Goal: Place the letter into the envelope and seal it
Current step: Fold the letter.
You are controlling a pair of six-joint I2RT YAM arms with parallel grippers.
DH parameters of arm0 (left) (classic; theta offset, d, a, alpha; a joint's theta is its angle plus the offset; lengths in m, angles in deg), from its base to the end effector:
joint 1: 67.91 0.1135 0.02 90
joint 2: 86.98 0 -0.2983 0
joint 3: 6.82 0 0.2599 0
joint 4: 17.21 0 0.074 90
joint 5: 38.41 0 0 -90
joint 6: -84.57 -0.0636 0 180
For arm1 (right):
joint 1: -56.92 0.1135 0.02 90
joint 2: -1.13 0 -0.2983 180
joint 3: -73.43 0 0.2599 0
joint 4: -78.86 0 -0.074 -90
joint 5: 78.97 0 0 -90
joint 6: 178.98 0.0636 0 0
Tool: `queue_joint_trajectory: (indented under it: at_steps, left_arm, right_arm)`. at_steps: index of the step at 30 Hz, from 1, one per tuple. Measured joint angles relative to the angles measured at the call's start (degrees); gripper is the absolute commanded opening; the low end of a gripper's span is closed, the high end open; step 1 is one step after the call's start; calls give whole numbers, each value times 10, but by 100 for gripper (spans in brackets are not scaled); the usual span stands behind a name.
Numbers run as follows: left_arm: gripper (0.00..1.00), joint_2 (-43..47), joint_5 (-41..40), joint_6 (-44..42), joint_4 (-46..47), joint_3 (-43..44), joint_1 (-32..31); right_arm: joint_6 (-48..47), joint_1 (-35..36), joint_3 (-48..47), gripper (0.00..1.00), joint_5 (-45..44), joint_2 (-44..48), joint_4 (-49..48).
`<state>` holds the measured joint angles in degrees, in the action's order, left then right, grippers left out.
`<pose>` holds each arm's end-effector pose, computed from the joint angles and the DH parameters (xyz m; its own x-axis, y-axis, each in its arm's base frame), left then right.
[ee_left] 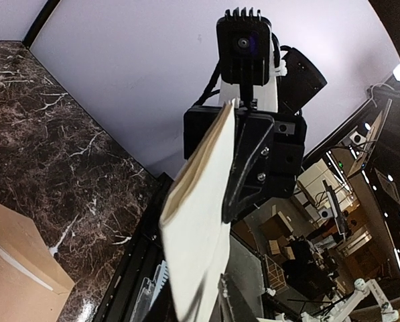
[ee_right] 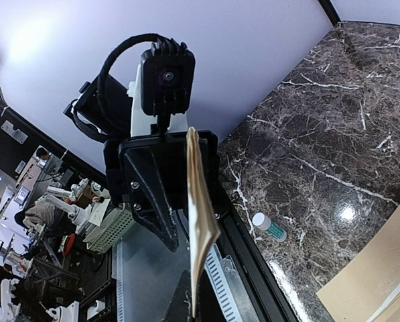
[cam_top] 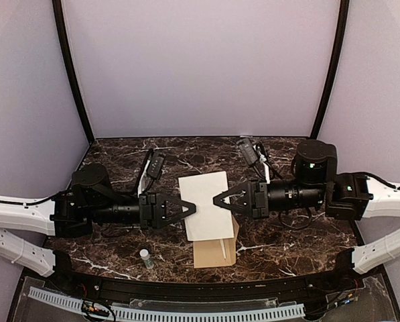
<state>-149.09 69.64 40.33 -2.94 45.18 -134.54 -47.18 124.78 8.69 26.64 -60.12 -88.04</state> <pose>0.0892 -0.2561 0.3413 -0.6930 -0.1134 -0.7119 0.7150 0.0175 -0.6989 0.0856 0.2559 0.3683 -0.7082 -0.0371 -0.7051 -0.6976 0.1905 0.6907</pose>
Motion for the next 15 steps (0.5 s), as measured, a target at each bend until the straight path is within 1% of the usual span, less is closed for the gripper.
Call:
queue_joint_trajectory:
  at_steps: [1,5,6,7,9,10,15]
  left_arm:
    - [15,-3,2,2,2,0,0]
    - [4,-15,6,6,7,0,0]
    - [3,-18,6,7,9,0,0]
    - [0,-21,6,8,10,0,0]
    - [0,-27,6,10,11,3,0]
    - [0,-30,6,11,13,4,0]
    - [0,-30,2,15,27,4,0]
  right_arm:
    - [0,0,-3,0,0,0,5]
    - [-3,0,-4,0,-1,0,15]
    - [-4,0,-4,3,-2,-1,19]
    - [-4,0,-4,10,-2,0,21]
    - [-5,0,-4,24,-5,-1,26]
    - [-2,0,-4,30,-7,-1,29]
    - [2,0,-1,47,-23,5,32]
